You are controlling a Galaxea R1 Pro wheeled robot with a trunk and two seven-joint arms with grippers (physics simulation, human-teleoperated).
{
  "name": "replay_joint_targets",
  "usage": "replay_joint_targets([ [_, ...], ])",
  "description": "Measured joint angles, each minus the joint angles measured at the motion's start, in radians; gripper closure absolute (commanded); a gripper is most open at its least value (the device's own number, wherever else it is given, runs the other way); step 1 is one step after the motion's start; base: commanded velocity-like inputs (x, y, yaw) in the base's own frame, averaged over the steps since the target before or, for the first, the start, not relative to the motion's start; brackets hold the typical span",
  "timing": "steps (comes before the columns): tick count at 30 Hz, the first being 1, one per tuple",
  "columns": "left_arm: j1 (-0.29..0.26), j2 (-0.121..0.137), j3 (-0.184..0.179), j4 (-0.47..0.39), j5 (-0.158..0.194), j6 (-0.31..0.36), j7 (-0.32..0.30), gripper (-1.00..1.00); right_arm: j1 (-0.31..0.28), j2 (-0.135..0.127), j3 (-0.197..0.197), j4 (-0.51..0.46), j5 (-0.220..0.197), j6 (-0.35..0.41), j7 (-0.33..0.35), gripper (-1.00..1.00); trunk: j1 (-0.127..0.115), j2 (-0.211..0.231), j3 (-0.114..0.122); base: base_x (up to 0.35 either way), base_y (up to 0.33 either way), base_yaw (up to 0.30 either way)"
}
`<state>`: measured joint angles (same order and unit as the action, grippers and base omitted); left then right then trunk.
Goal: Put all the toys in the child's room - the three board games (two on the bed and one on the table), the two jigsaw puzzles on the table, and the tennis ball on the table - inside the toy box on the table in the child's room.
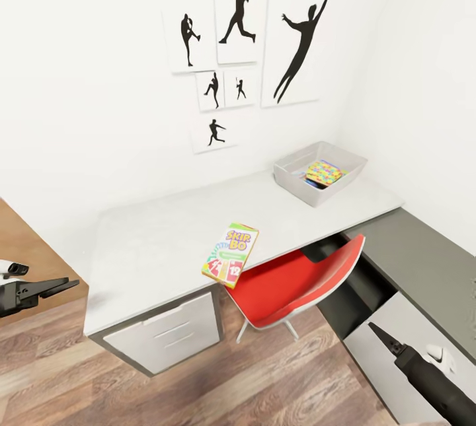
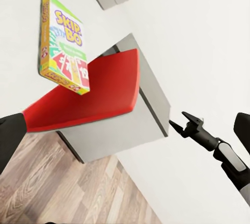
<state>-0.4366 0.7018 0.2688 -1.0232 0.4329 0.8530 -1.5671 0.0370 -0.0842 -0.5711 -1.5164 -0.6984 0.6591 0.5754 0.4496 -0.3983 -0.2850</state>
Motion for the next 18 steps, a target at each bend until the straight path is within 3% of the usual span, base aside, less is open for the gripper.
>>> replay_joint_targets([
  [10, 0.0, -0.001, 0.0, 0.0, 0.0, 0.0, 0.0, -1.0, 0.0, -0.001, 0.0, 0.0, 0.001, -0.028, 0.004, -1.0, 0.0, 0.0, 0.017, -0.092, -0.17, 0.0],
  [18, 0.0, -0.002, 0.0, 0.0, 0.0, 0.0, 0.0, -1.0, 0.0, -0.002, 0.0, 0.0, 0.0, -0.032, 0.005, -1.0, 0.0, 0.0, 0.03, -0.012, -0.055, 0.0],
])
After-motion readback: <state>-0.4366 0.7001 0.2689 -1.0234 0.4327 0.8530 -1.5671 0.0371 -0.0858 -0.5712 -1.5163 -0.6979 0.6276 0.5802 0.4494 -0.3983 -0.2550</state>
